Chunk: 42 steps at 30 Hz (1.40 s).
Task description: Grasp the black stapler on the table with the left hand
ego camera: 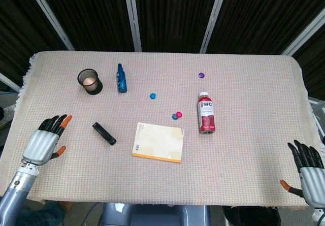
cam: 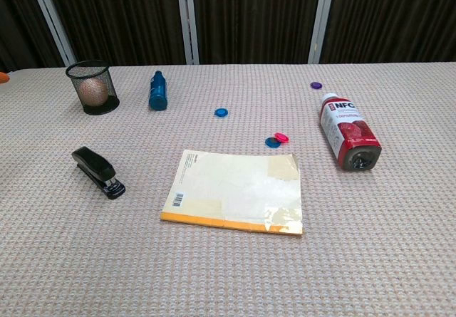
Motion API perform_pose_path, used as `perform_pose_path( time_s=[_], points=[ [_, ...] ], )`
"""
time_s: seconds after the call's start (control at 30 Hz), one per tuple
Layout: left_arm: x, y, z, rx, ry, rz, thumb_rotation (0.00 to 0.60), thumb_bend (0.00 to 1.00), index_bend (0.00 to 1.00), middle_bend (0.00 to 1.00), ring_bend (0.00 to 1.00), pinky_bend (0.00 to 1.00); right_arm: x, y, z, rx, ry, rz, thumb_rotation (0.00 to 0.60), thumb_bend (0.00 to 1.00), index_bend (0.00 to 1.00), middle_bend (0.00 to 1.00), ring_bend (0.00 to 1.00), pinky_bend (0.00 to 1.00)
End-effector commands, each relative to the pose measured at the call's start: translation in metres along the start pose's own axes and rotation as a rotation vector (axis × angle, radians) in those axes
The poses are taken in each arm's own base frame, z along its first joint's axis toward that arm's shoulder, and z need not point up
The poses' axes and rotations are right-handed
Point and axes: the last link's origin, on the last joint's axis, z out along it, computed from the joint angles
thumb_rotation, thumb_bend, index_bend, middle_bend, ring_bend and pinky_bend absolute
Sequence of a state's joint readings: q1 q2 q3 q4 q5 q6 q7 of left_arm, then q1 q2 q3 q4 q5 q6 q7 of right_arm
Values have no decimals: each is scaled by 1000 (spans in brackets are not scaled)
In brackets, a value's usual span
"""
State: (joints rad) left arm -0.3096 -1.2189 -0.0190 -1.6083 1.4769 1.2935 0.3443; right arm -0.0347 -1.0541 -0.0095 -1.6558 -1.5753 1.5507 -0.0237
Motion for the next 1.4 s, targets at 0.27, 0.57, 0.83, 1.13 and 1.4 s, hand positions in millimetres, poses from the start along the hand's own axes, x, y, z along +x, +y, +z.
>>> perform_pose_path(
  time_s=[0.27, 0.57, 0.83, 1.13, 1.4],
  points=[
    [-7, 8, 5, -22, -26, 2, 600, 253, 3, 66, 74, 179, 1, 0, 1, 2, -2, 6, 600, 60, 0, 0, 0, 0],
    [-25, 26, 47, -67, -46, 22, 600, 254, 11, 98, 85, 181, 6, 3, -3, -1, 18, 24, 600, 61, 0, 0, 0, 0],
    [-43, 42, 80, -130, -74, 52, 600, 254, 71, 143, 96, 177, 9, 5, -2, -5, 29, 37, 600, 61, 0, 0, 0, 0],
    [-55, 62, 108, -180, -107, 50, 600, 261, 112, 188, 132, 173, 11, 7, 1, -16, 32, 47, 600, 61, 0, 0, 0, 0],
    [-65, 78, 126, -204, -144, 37, 600, 366, 330, 433, 342, 221, 12, 9, 3, -22, 36, 50, 600, 60, 0, 0, 0, 0]
  ],
)
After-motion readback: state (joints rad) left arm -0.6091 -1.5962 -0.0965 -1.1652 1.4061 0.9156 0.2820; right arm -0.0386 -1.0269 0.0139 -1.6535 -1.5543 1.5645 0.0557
